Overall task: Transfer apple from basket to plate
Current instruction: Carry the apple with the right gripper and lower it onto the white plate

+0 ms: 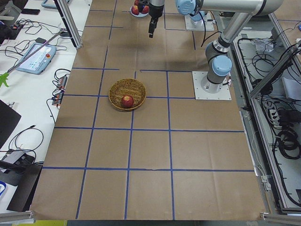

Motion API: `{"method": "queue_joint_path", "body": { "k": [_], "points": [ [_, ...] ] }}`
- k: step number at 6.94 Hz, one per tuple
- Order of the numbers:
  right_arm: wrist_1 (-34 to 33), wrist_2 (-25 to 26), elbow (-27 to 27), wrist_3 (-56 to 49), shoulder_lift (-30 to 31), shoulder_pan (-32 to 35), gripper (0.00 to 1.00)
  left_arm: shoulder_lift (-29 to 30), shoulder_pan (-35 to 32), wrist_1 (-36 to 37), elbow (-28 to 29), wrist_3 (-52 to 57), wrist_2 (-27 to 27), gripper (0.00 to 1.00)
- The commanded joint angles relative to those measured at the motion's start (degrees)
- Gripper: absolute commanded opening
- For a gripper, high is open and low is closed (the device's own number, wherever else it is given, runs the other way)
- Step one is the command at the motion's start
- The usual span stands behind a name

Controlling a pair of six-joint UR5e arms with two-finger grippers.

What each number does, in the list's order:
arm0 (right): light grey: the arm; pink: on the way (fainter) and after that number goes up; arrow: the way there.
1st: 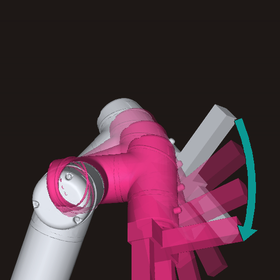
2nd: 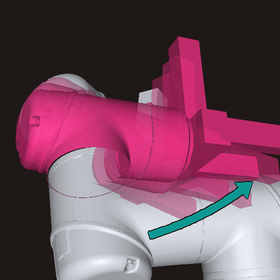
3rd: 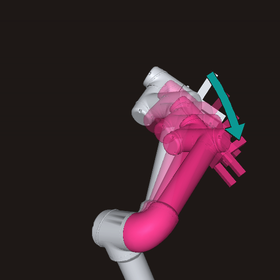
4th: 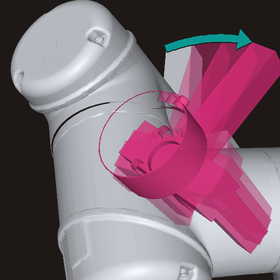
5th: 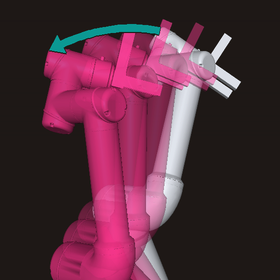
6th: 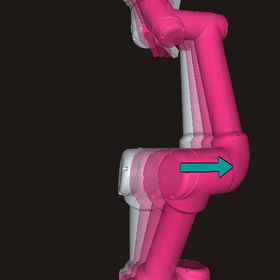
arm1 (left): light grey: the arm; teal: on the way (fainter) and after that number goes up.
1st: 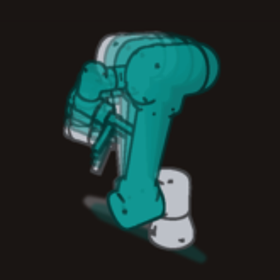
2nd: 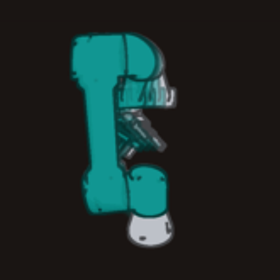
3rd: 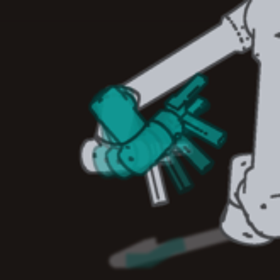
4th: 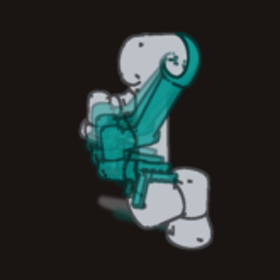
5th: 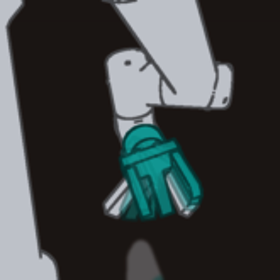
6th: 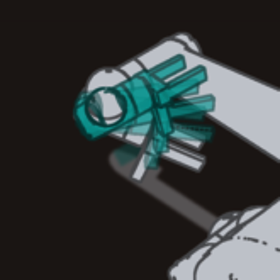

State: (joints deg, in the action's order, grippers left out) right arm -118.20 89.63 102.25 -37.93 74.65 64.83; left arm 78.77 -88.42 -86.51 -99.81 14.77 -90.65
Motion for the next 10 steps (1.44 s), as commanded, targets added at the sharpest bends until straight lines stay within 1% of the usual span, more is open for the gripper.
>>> {"method": "queue_joint_path", "body": {
  "k": [1, 3, 4, 5, 6, 7, 10],
  "points": [
    [-1.4, -0.1, 0.1, 0.1, -1.3, 0.1, 0.53, 0.3, 0.0, 0.0, 0.2, -0.1, -0.2, 0.99],
    [-2.5, -0.2, 0.1, 0.9, -1.8, 0.5, 0.53, -0.7, 0.0, -0.1, 0.2, -1.1, 0.4, 0.99],
    [-2.6, -0.1, 0.1, 0.9, -2.5, 0.5, 0.53, -1.1, 0.0, -0.1, -0.8, -0.9, 0.2, 0.99],
    [-2.6, -0.1, 0.2, 0.8, -3.1, 0.5, 0.56, -0.9, 0.0, 0.0, -0.7, -0.9, 0.2, 0.99],
    [-2.6, -0.1, 0.1, 0.8, -3.0, 0.5, 0.63, -0.7, 0.0, 0.0, -0.5, -1.1, 0.3, 0.99],
    [-2.5, -0.1, 0.1, 0.9, -2.9, 0.5, 1.00, -0.5, 0.0, 0.0, -0.4, -1.1, 0.3, 0.99],
    [-1.7, 0.0, -0.7, 1.0, -0.8, 0.7, 1.00, 0.2, 0.0, 0.0, -0.1, -1.1, 0.5, 0.99]
  ]
}}
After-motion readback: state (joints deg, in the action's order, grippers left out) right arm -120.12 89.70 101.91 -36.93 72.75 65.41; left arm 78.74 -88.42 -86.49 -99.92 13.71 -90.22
